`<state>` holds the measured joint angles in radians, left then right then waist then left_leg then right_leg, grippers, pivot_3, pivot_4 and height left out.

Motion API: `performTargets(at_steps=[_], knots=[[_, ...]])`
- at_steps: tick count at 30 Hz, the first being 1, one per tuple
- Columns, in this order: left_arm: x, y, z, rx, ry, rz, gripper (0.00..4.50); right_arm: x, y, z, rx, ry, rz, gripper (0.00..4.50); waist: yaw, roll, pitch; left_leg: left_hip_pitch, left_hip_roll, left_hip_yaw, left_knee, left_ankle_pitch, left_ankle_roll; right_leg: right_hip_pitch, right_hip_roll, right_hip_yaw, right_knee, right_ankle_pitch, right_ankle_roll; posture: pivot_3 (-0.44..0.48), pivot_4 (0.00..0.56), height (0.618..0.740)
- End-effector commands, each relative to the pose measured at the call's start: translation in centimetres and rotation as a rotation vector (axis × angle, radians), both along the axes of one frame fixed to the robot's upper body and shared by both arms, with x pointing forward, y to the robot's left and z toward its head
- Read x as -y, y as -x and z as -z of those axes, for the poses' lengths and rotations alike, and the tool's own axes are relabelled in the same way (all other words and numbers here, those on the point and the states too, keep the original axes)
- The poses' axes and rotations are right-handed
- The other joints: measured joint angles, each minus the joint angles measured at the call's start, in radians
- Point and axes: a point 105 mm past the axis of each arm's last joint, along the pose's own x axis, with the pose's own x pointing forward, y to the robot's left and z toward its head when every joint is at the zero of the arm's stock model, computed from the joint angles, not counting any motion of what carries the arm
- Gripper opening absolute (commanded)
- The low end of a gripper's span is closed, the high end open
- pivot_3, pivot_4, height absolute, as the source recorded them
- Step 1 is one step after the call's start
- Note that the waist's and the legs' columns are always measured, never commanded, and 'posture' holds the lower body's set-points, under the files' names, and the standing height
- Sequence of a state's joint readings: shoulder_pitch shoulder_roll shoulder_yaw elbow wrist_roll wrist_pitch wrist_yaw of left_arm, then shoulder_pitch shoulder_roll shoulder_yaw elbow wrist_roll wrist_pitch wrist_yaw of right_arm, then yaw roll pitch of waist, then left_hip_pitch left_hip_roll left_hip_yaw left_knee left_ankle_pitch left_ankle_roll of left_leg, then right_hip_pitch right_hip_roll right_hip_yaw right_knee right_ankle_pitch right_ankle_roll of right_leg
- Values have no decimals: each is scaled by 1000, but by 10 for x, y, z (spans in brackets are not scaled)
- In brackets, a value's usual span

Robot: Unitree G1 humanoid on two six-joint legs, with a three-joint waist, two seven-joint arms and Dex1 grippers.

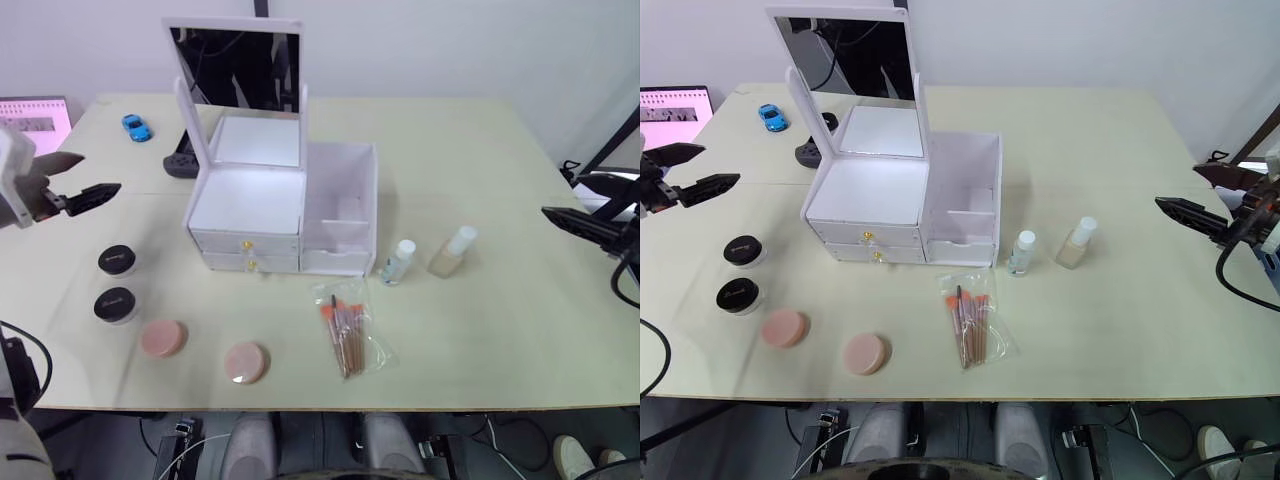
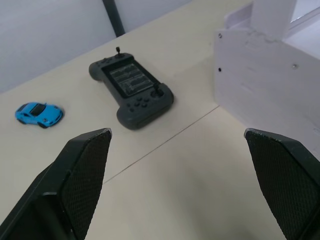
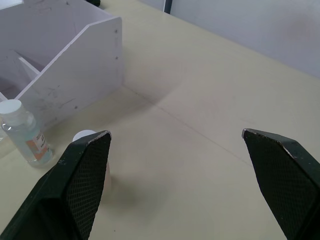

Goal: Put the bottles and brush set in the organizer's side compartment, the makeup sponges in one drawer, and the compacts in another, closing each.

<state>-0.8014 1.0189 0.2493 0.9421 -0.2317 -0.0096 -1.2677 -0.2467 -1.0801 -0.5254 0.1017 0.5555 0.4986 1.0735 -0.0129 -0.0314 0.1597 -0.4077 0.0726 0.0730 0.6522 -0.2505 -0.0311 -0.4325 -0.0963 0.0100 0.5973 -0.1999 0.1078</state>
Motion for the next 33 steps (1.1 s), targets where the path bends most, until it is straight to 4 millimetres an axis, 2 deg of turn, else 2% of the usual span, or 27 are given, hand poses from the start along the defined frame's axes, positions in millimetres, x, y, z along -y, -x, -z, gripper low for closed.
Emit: performTargets(at_steps=[1, 6, 9, 10, 13, 20, 27, 33], knots=[[18, -2, -25, 75, -21, 101, 4475, -2, 8, -31, 76, -81, 16, 4500, 1, 0, 0, 0, 0, 0, 0, 0, 0, 0, 0, 0, 0, 0, 0, 0, 150, 723], [62, -5, -47, 120, 1, 295, 4475, -13, 24, -40, 46, -119, -3, 4500, 7, 0, 0, 0, 0, 0, 1, 0, 0, 1, 0, 0, 0, 0, 0, 0, 150, 723], [101, 0, -70, 125, 87, 474, 4475, -25, 38, -39, 44, -76, -25, 4500, 10, -1, 0, -1, 0, 0, 2, 0, 0, 2, 0, 0, 0, 0, 0, 0, 150, 723], [116, 5, -72, 94, 93, 552, 4475, -29, 43, -37, 42, -43, -34, 4500, 10, -1, 0, -1, 0, -1, 2, 0, 0, 2, 0, 0, 0, 0, 0, 0, 150, 723], [149, 21, -69, 24, 49, 727, 4475, -40, 58, -30, 25, 10, -59, 4500, 6, -1, 0, 0, 0, -1, 2, 0, 0, 2, 0, 1, 0, -1, 2, 0, 150, 723], [207, 54, -61, -80, 24, 1034, 4475, -75, 89, -16, 2, 58, -96, 4500, 1, 0, 0, 2, 0, -6, 4, 0, 0, 4, 4, 2, 2, -2, 3, 0, 150, 723], [248, 68, -54, -123, -37, 1176, 4475, -94, 110, 0, -36, 98, -67, 4500, 5, -1, 0, 0, -2, -20, 11, 0, 0, 8, 9, 2, 1, -1, 1, 0, 150, 723], [262, 68, -65, -111, 7, 1139, 4475, -101, 112, 1, -17, 71, -27, 4500, 0, 0, 0, 0, -4, -24, 11, 0, 0, 9, 9, 3, 1, -1, 1, 0, 150, 723]])
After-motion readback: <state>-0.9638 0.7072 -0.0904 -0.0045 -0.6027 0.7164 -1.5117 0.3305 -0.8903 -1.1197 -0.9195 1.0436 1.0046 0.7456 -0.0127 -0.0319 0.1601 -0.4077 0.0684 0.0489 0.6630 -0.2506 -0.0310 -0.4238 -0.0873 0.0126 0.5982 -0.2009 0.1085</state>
